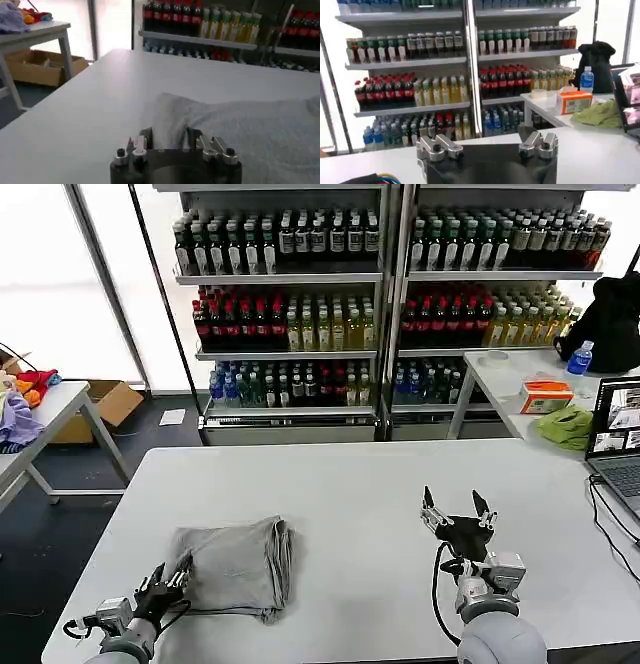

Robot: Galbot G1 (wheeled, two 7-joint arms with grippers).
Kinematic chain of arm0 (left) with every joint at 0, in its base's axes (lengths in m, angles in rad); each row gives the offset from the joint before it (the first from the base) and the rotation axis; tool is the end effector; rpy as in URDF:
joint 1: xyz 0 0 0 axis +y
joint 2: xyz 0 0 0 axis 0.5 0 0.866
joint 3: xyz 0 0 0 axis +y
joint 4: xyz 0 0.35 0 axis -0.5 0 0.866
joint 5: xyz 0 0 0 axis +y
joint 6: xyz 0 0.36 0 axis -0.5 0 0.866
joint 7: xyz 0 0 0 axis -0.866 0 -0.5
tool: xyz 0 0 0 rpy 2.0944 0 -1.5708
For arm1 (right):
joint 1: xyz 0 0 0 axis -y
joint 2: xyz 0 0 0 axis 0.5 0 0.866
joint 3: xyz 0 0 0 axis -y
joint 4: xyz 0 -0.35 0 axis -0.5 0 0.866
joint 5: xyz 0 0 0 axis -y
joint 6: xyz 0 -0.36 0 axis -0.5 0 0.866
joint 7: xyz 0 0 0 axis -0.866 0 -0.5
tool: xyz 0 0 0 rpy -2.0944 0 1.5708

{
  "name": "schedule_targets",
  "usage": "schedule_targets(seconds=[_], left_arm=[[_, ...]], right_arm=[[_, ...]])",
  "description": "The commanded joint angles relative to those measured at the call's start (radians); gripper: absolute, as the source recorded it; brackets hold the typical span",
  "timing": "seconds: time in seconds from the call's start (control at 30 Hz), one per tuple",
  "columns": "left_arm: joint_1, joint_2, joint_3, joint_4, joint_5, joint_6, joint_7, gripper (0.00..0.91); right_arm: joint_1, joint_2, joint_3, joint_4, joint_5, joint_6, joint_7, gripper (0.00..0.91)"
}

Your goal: Fold and organize the clothes.

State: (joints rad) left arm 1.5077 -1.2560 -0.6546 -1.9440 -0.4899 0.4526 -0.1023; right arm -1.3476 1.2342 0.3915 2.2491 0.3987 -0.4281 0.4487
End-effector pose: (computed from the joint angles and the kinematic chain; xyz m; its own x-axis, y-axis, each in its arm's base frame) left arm 0.2113 0.1094 -0.3219 -0.8632 -0.0386 0.5034 -0.1013 0.9900 -0.0978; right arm 0.2272 -0.0061 -0.2058 -0.9856 0.0809 0.1484 0.0880 0.9953 0.0416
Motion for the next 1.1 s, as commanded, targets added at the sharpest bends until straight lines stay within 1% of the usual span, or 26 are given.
schedule_targets(seconds=[0.03, 0.17, 0.23, 0.27, 0.33, 0.4, 0.47, 0.5, 0.53, 0.6, 0.67, 0.77, 0.87, 1.0, 1.1], left_arm=[[0.008, -0.009, -0.009, 0.007, -0.002, -0.005, 0.001, 0.0], [0.001, 0.003, -0.053, -0.015, -0.009, -0.01, -0.012, 0.0], [0.003, 0.03, -0.125, -0.044, -0.024, -0.008, -0.01, 0.0], [0.005, 0.041, -0.132, -0.051, -0.034, -0.006, -0.008, 0.0], [0.013, 0.11, -0.241, -0.07, -0.046, -0.004, 0.0, 0.0], [0.02, 0.163, -0.326, -0.073, -0.057, -0.003, 0.011, 0.0], [0.035, 0.255, -0.406, -0.066, -0.062, 0.001, 0.03, 0.0], [0.04, 0.261, -0.433, -0.057, -0.061, -0.001, 0.036, 0.0], [0.045, 0.319, -0.488, -0.036, -0.059, -0.002, 0.048, 0.0], [0.05, 0.362, -0.54, -0.013, -0.053, -0.007, 0.06, 0.0], [0.069, 0.388, -0.565, -0.021, -0.043, -0.007, 0.076, 0.0], [0.066, 0.386, -0.558, -0.049, -0.017, -0.007, 0.085, 0.0], [0.062, 0.352, -0.5, -0.088, -0.006, -0.003, 0.09, 0.0], [0.066, 0.29, -0.378, -0.127, 0.027, -0.001, 0.086, 0.0], [0.068, 0.245, -0.263, -0.216, -0.016, 0.025, 0.051, 0.0]], right_arm=[[-0.01, -0.004, 0.017, 0.004, 0.004, 0.009, 0.0, 0.907], [0.006, -0.01, 0.02, 0.008, 0.014, 0.004, 0.001, 0.907], [0.015, -0.013, 0.017, 0.009, 0.018, 0.002, 0.003, 0.907], [0.018, -0.015, 0.014, 0.008, 0.019, 0.001, 0.003, 0.907], [0.027, -0.018, 0.008, 0.006, 0.024, 0.0, 0.003, 0.907], [0.036, -0.021, 0.003, 0.002, 0.027, 0.0, 0.002, 0.907], [0.047, -0.021, -0.002, -0.003, 0.033, -0.002, 0.004, 0.907], [0.05, -0.021, -0.003, -0.004, 0.035, -0.003, 0.004, 0.907], [0.057, -0.021, -0.008, -0.007, 0.039, -0.004, 0.004, 0.907], [0.063, -0.021, -0.014, -0.01, 0.04, -0.005, 0.004, 0.907], [0.067, -0.02, -0.021, -0.014, 0.04, -0.005, 0.005, 0.907], [0.064, -0.016, -0.022, -0.014, 0.039, -0.005, 0.005, 0.907], [0.053, -0.016, -0.017, -0.012, 0.038, -0.005, 0.005, 0.907], [0.036, -0.015, 0.001, -0.015, 0.034, -0.003, 0.006, 0.907], [0.01, -0.01, 0.019, -0.01, 0.027, 0.0, 0.005, 0.907]])
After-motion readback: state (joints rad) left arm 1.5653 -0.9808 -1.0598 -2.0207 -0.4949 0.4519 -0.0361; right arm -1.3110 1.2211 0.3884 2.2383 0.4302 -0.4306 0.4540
